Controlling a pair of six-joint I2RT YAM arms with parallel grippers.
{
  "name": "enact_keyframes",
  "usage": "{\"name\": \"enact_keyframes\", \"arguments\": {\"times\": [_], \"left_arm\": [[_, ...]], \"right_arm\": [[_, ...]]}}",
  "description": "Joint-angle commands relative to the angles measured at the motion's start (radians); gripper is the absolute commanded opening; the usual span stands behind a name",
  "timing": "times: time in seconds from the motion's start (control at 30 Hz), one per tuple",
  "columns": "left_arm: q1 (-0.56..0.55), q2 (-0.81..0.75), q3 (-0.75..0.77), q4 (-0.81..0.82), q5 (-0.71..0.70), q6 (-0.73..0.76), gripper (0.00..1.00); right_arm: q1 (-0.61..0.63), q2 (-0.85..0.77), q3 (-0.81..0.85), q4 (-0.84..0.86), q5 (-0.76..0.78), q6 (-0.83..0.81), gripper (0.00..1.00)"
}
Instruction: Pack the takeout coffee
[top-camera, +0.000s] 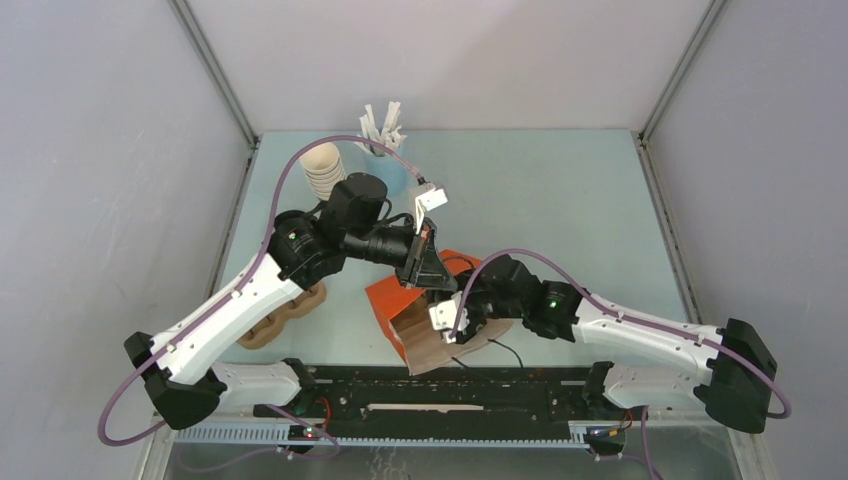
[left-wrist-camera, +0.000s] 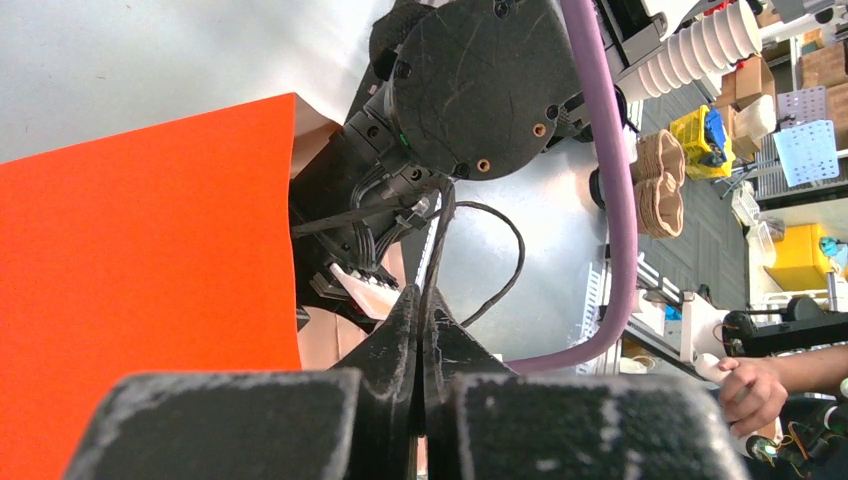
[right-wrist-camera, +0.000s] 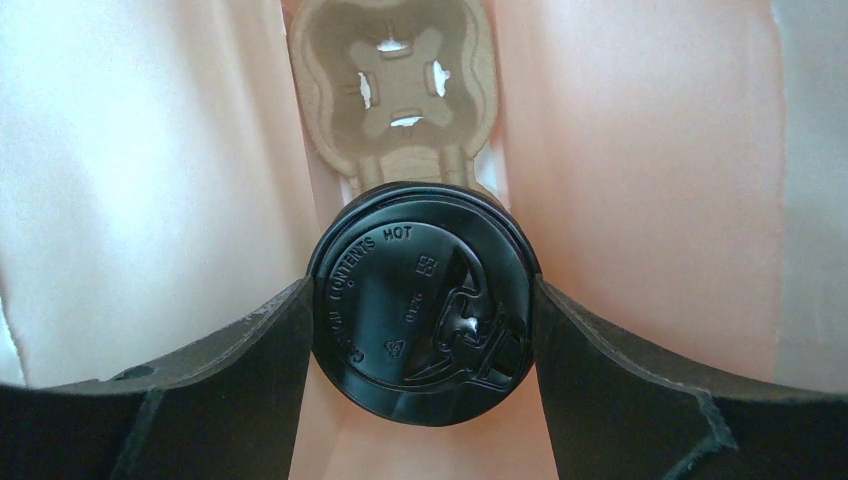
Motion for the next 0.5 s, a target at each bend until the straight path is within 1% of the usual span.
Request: {"name": "enact_keyframes", "arguments": {"times": [0.0, 0.1, 0.2, 0.27, 0.37, 0.47], "left_arm": [[-0.006, -0.002, 0.058, 0.005, 0.014, 0.007, 0.00], [-0.006, -0.001, 0.060, 0.002, 0.015, 0.010, 0.00], [-0.004, 0.007, 0.071, -0.014, 0.015, 0.021, 0.00], [-0.004, 0.010, 0.076, -0.016, 0.017, 0.024, 0.00], [-0.002, 0.012, 0.077, -0.017, 0.019, 0.026, 0.00], [0.001, 0.011, 0.078, -0.024, 0.017, 0.028, 0.00]], "right_arm": [[-0.022, 0.011, 0.000, 0.068, -0.012, -0.009, 0.54], [-0.029, 0.016, 0.000, 0.070, -0.021, -0.015, 0.55], [-0.014, 0.014, 0.004, 0.071, 0.055, -0.008, 0.54], [-0.022, 0.006, 0.003, 0.054, 0.039, 0.002, 0.54], [-0.010, 0.008, 0.003, 0.020, 0.078, -0.009, 0.53], [-0.020, -0.016, -0.001, 0.024, 0.047, 0.014, 0.53]]}}
